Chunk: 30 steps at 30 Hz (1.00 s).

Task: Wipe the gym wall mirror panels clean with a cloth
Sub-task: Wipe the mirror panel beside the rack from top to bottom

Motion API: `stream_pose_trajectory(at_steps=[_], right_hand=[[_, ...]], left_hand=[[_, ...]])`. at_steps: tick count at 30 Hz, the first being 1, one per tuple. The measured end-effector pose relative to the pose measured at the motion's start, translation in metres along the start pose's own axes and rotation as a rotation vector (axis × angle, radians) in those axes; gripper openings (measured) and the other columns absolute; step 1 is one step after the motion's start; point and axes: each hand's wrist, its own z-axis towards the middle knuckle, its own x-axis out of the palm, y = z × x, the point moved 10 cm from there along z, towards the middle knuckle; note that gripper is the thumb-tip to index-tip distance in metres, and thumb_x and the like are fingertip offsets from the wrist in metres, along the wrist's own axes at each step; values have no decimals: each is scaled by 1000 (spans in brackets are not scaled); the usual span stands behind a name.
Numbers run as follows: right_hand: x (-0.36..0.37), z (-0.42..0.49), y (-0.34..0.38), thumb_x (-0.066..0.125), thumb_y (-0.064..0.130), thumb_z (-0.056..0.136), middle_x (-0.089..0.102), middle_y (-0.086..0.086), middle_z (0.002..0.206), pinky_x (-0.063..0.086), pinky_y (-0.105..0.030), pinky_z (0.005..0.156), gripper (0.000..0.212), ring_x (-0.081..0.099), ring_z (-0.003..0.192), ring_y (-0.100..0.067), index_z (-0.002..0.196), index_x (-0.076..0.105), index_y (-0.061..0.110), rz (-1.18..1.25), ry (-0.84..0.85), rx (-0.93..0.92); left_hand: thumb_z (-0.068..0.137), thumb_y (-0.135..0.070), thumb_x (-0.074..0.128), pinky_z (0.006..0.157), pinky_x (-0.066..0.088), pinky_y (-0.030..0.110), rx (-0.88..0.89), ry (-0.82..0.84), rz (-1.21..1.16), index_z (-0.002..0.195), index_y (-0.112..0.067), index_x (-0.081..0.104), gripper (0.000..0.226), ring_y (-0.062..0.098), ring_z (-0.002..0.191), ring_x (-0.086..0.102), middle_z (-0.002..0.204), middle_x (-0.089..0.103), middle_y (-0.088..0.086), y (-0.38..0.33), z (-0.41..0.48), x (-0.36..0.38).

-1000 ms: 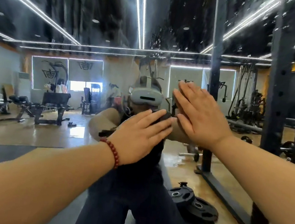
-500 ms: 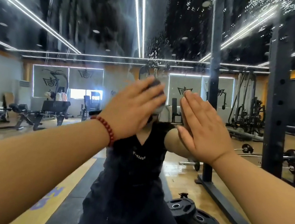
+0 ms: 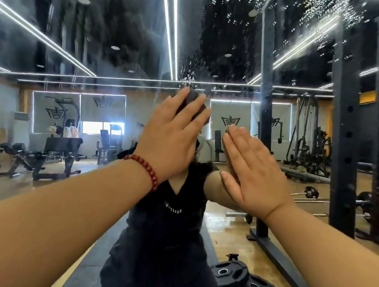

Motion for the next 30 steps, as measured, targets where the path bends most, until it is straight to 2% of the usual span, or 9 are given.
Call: stream_pose_trajectory(at_steps=[4,6,11,14,19,23,25,28,30], right_hand=[[-3,0,-2,42,40,96,25,-12,162,23,-46,120,68,22,150,-26,153,30,6,47,14,25],[-7,2,0,43,40,95,27,-10,161,21,-44,120,68,24,149,-25,153,33,7,95,25,29],[-27,19,-7,44,40,92,35,-11,156,20,-37,118,65,28,144,-25,150,39,10,158,-23,146],[-37,58,-17,45,40,91,37,-14,154,24,-42,116,65,31,142,-29,148,42,8,124,-54,103],[-31,104,-38,44,43,97,36,-17,156,29,-52,117,65,32,145,-33,149,40,4,47,-7,26],[-25,98,-46,35,44,98,24,-11,162,13,-42,122,67,20,150,-26,154,30,8,26,-24,37],[-23,99,-46,35,42,98,22,-9,163,11,-41,123,66,17,151,-25,155,28,9,38,-14,37],[-23,99,-46,36,38,97,23,-10,162,13,-42,123,65,19,150,-26,154,29,8,61,-17,37],[-23,98,-46,37,36,96,24,-10,162,14,-43,122,65,19,150,-25,154,30,8,71,-17,40]], left_hand=[[91,-27,39,116,27,56,277,73,-56,139,-8,53,54,39,140,33,146,50,13,-47,-41,10],[91,-26,40,115,31,53,362,87,-39,137,-7,56,52,38,138,37,145,51,13,-41,-38,5],[93,-24,37,117,28,50,3,26,52,136,-6,56,50,41,136,39,143,52,17,30,23,-16],[91,-25,32,116,31,50,21,3,65,132,-4,60,54,40,135,42,140,55,17,15,23,-18],[86,-26,39,104,44,59,326,82,-40,128,-6,64,53,42,131,49,138,57,17,-14,14,-6],[92,-28,33,118,27,49,41,-4,75,135,-7,58,54,37,135,45,142,53,18,54,65,-24],[92,-27,31,118,25,49,-24,-22,105,139,-7,54,56,37,137,41,145,50,17,55,68,-26],[91,-27,37,113,35,51,236,32,76,135,-7,58,53,38,136,43,142,54,15,9,42,-12],[91,-27,39,117,29,48,342,46,69,132,-7,61,50,35,135,44,140,56,15,8,42,-16]])
